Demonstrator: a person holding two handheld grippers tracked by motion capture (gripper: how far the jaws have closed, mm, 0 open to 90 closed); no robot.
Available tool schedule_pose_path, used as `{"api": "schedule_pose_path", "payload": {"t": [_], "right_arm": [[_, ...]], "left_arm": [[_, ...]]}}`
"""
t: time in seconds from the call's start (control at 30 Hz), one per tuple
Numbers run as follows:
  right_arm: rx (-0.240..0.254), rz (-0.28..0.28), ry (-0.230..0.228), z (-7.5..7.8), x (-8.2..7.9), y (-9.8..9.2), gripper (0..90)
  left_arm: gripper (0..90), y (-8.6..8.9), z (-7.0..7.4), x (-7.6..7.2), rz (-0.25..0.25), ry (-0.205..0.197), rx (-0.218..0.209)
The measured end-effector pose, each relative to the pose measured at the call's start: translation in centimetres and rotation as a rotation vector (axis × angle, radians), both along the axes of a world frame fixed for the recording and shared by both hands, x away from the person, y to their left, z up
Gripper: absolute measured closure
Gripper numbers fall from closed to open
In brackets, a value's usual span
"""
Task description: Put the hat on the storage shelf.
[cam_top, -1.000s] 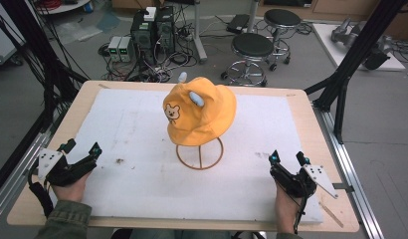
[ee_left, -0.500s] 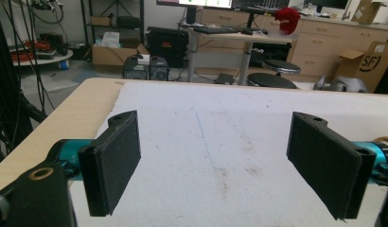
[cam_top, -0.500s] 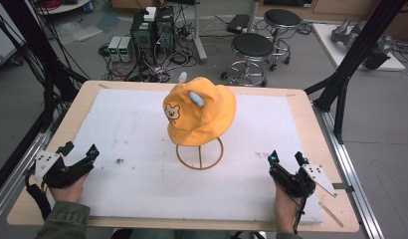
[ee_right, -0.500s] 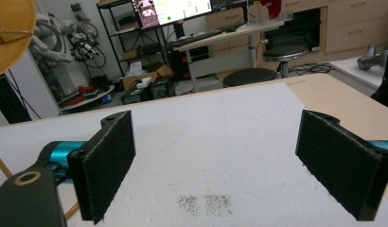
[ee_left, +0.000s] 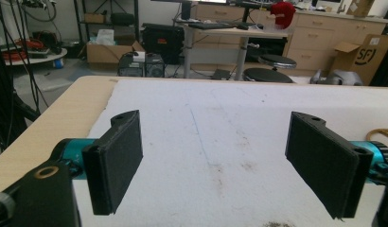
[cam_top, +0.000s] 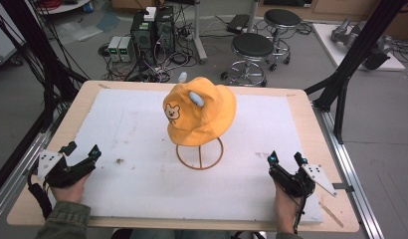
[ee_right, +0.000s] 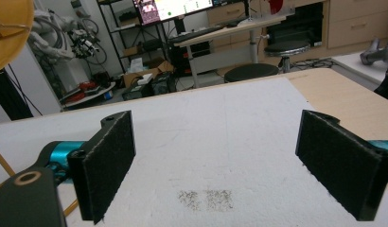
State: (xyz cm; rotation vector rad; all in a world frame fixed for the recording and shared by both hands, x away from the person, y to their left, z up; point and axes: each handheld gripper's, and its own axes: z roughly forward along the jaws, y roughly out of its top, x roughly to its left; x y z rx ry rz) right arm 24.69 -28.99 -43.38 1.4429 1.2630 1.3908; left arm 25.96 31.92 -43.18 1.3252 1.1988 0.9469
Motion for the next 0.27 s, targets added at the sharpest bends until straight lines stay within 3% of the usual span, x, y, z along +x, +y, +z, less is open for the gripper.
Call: {"api": "schedule_pose_path", "payload": {"t": [0.27], "right_arm": [[0.002,0.0,0.001,-0.02,0.03,0.02,11.6]], "left_arm": [[19.1,0.17,-0.07,0.09,0.006,0.007,-0.007]]}}
